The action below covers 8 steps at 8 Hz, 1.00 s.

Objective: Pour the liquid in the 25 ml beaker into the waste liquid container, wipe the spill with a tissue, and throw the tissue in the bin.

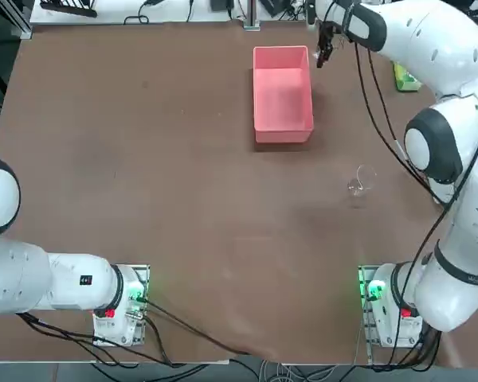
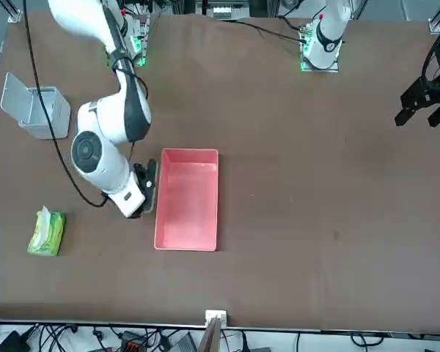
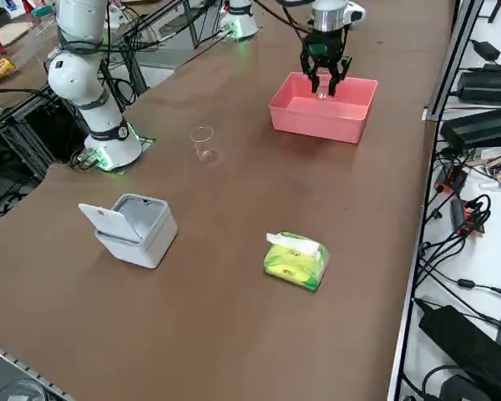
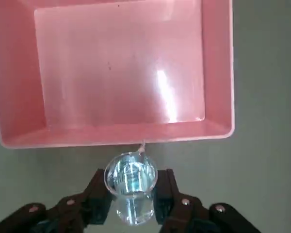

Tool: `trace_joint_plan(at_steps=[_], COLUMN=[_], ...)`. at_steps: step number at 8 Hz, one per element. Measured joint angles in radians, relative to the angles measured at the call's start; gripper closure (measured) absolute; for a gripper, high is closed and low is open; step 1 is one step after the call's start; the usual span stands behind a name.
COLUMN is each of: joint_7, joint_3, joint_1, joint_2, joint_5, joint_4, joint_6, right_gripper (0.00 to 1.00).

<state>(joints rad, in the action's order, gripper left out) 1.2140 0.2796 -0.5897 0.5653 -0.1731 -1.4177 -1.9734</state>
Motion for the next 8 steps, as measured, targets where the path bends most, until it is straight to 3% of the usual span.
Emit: trace_joint_plan(at_steps=[8], joint_7=[-0.118], joint_3=[0.0], joint_1=[-0.104], joint_2=[0.0], joint_5=[0.188], joint_4=[0.002], joint_6=[0.045], right_gripper=[0.53])
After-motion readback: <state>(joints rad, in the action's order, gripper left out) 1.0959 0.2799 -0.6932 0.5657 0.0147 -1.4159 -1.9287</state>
